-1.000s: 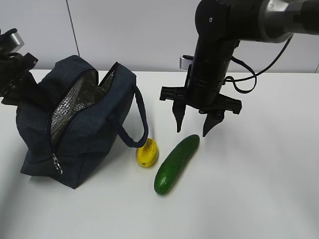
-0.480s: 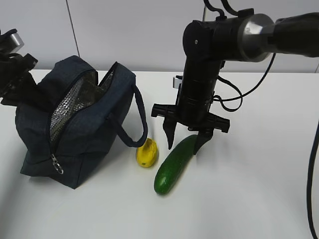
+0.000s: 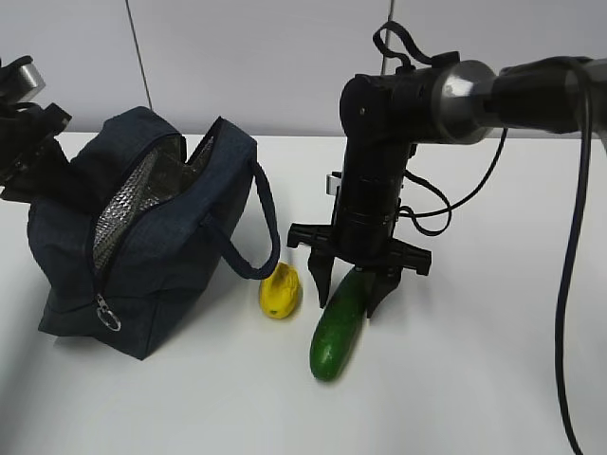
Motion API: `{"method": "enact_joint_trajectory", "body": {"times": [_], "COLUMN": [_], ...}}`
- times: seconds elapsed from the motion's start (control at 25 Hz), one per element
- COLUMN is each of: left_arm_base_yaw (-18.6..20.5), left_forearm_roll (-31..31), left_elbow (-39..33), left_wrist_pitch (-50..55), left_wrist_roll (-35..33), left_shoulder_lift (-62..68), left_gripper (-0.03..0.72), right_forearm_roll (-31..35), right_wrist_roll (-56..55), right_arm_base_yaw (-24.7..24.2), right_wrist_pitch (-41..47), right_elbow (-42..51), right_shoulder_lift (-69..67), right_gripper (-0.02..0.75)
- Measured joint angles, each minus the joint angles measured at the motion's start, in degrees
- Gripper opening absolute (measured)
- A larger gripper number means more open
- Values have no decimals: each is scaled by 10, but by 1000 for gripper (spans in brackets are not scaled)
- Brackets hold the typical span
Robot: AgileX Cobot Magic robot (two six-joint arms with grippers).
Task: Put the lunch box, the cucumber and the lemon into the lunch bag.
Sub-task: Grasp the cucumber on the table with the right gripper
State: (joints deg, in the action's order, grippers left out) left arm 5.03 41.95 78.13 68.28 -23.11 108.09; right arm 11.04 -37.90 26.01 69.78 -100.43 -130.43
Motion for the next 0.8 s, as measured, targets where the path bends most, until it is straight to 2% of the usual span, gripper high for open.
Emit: {"method": "enact_joint_trajectory", "body": {"times": [0.36,0.8], "left_arm_base_yaw": [0,0], "left_forearm_roll": [-1,-1], "left_elbow": [0,0], "left_wrist_pitch": [0,0], "left_wrist_roll": [0,0], "left_shoulder_lift": [0,0], "left_gripper": [-9,-9], "right_forearm_roll": [-4,-13], "right_wrist_roll": [4,6], "right_arm_base_yaw": [0,0], "right_wrist_pitch": [-7,-13], "right_elbow": [0,0], "right_shoulder_lift": [-4,-4], "right_gripper": [442,356]}}
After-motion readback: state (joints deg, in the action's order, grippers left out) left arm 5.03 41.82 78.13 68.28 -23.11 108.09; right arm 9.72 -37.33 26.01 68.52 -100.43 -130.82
